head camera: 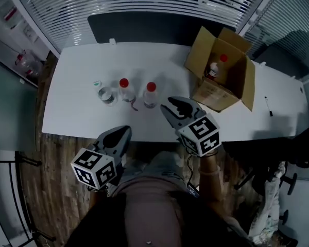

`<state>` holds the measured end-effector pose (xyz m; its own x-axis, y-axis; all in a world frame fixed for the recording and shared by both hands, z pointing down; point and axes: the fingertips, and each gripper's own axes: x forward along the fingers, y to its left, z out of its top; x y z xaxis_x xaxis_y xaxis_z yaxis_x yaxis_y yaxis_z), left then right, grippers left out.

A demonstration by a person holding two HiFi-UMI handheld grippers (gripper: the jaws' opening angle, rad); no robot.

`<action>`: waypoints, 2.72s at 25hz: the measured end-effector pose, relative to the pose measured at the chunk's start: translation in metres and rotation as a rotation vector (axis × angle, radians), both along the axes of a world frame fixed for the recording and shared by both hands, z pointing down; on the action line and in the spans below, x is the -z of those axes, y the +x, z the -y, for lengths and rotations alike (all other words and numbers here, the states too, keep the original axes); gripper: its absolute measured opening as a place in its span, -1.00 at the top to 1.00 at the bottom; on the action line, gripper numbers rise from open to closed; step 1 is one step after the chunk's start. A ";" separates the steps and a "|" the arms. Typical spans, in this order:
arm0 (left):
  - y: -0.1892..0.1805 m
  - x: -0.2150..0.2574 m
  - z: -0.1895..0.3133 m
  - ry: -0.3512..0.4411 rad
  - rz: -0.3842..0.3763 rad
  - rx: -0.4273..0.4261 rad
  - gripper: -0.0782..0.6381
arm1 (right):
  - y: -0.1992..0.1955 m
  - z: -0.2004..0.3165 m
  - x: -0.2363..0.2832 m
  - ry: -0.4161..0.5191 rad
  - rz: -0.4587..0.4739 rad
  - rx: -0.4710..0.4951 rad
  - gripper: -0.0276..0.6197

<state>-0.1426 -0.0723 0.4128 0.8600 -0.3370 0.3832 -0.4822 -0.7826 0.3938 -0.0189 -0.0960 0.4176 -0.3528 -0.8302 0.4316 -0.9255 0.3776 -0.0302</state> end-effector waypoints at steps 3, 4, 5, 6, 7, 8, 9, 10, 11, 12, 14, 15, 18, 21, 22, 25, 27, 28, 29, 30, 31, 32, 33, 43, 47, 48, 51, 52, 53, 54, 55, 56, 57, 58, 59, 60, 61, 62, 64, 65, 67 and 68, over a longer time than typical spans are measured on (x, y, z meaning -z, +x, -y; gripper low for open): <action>-0.005 0.000 -0.002 0.012 0.002 -0.026 0.76 | 0.000 -0.012 0.000 0.001 0.005 -0.049 0.50; -0.007 0.000 -0.002 0.015 0.002 -0.036 0.76 | -0.001 -0.015 -0.001 -0.001 0.006 -0.067 0.52; -0.008 0.000 -0.003 0.016 0.001 -0.045 0.76 | -0.001 -0.019 -0.002 -0.006 0.008 -0.084 0.53; -0.010 0.000 -0.003 0.017 0.000 -0.053 0.76 | -0.002 -0.022 -0.004 -0.011 0.011 -0.100 0.54; -0.013 -0.001 -0.004 0.017 0.000 -0.060 0.76 | -0.003 -0.025 -0.005 -0.014 0.015 -0.114 0.55; -0.015 -0.002 -0.005 0.017 0.001 -0.066 0.76 | -0.004 -0.029 -0.006 -0.015 0.021 -0.129 0.56; -0.018 -0.002 -0.007 0.017 0.003 -0.073 0.76 | -0.005 -0.032 -0.006 -0.014 0.026 -0.144 0.57; -0.019 -0.002 -0.008 0.020 0.005 -0.080 0.76 | -0.006 -0.035 -0.006 -0.012 0.026 -0.160 0.60; -0.021 -0.001 -0.008 0.024 0.007 -0.088 0.76 | -0.006 -0.038 -0.006 -0.008 0.024 -0.178 0.62; -0.022 -0.001 -0.008 0.029 0.008 -0.094 0.76 | -0.007 -0.040 -0.005 -0.004 0.019 -0.196 0.65; -0.026 0.000 -0.008 0.034 0.007 -0.105 0.76 | -0.009 -0.044 -0.002 0.006 0.016 -0.224 0.69; -0.028 0.000 -0.008 0.033 0.006 -0.109 0.76 | -0.011 -0.046 -0.001 0.009 0.017 -0.236 0.70; -0.036 0.000 -0.008 0.029 0.004 -0.119 0.76 | -0.020 -0.053 0.001 0.018 0.008 -0.269 0.74; -0.041 0.000 -0.006 0.031 -0.002 -0.125 0.76 | -0.029 -0.060 0.004 0.028 0.009 -0.294 0.76; -0.042 0.001 -0.005 0.032 -0.005 -0.128 0.76 | -0.030 -0.062 0.005 0.033 0.011 -0.304 0.76; -0.043 0.001 -0.004 0.037 -0.010 -0.139 0.76 | -0.032 -0.068 0.007 0.043 0.019 -0.340 0.78; -0.042 0.001 -0.003 0.042 -0.006 -0.147 0.76 | -0.031 -0.073 0.007 0.046 0.021 -0.363 0.80; -0.042 0.000 -0.004 0.044 -0.004 -0.151 0.76 | -0.031 -0.075 0.007 0.045 0.020 -0.373 0.80; -0.042 0.000 -0.004 0.046 -0.002 -0.156 0.76 | -0.031 -0.077 0.006 0.043 0.017 -0.381 0.80; -0.041 0.000 -0.004 0.048 0.001 -0.162 0.76 | -0.031 -0.079 0.006 0.041 0.014 -0.388 0.80; -0.041 0.000 -0.005 0.051 0.004 -0.169 0.76 | -0.032 -0.081 0.006 0.039 0.010 -0.395 0.80; -0.040 -0.001 -0.006 0.054 0.009 -0.176 0.76 | -0.032 -0.082 0.006 0.039 0.007 -0.400 0.80; -0.040 -0.001 -0.007 0.056 0.012 -0.183 0.76 | -0.033 -0.083 0.006 0.041 0.006 -0.405 0.80; -0.029 -0.004 -0.011 0.028 -0.009 -0.240 0.76 | -0.028 -0.093 0.000 0.040 0.022 -0.466 0.80; -0.025 -0.005 -0.011 0.023 -0.006 -0.259 0.76 | -0.025 -0.097 -0.003 0.021 0.047 -0.487 0.80; -0.023 -0.005 -0.011 0.023 -0.004 -0.266 0.76 | -0.024 -0.099 -0.004 0.018 0.059 -0.495 0.80; -0.015 -0.006 -0.014 0.026 0.002 -0.289 0.76 | -0.018 -0.104 -0.005 0.018 0.093 -0.523 0.80; -0.012 -0.007 -0.015 0.025 0.003 -0.296 0.76 | -0.015 -0.106 -0.006 0.018 0.098 -0.532 0.80; -0.009 -0.007 -0.016 0.025 0.004 -0.304 0.76 | -0.012 -0.108 -0.006 0.019 0.101 -0.541 0.80; -0.005 -0.007 -0.018 0.024 0.004 -0.311 0.76 | -0.008 -0.110 -0.006 0.020 0.105 -0.550 0.80; -0.001 -0.007 -0.019 0.023 0.005 -0.319 0.76 | -0.004 -0.111 -0.005 0.022 0.111 -0.559 0.80; 0.003 -0.007 -0.019 0.022 0.005 -0.325 0.76 | 0.001 -0.113 -0.005 0.026 0.120 -0.570 0.80; 0.008 -0.008 -0.020 0.021 0.006 -0.332 0.76 | 0.005 -0.114 -0.004 0.029 0.132 -0.581 0.80; 0.012 -0.008 -0.021 0.021 0.006 -0.338 0.76 | 0.010 -0.116 -0.004 0.031 0.144 -0.593 0.80; 0.017 -0.008 -0.022 0.020 0.006 -0.344 0.76 | 0.015 -0.117 -0.003 0.034 0.151 -0.603 0.80; 0.023 -0.008 -0.023 0.017 0.005 -0.351 0.76 | 0.020 -0.119 -0.003 0.037 0.152 -0.612 0.80; 0.029 -0.008 -0.024 0.010 0.003 -0.356 0.76 | 0.026 -0.121 -0.002 0.040 0.149 -0.620 0.80; 0.035 -0.008 -0.026 -0.001 -0.001 -0.362 0.76 | 0.032 -0.122 -0.002 0.044 0.144 -0.627 0.80; 0.049 -0.007 -0.030 -0.028 -0.009 -0.371 0.76 | 0.046 -0.126 -0.001 0.048 0.142 -0.639 0.80; 0.055 -0.007 -0.032 -0.037 -0.011 -0.375 0.76 | 0.052 -0.128 -0.001 0.048 0.143 -0.643 0.80; 0.069 -0.007 -0.034 -0.042 -0.009 -0.381 0.76 | 0.065 -0.130 -0.002 0.049 0.146 -0.646 0.80; 0.076 -0.007 -0.034 -0.042 -0.009 -0.384 0.76 | 0.071 -0.130 -0.002 0.049 0.147 -0.643 0.80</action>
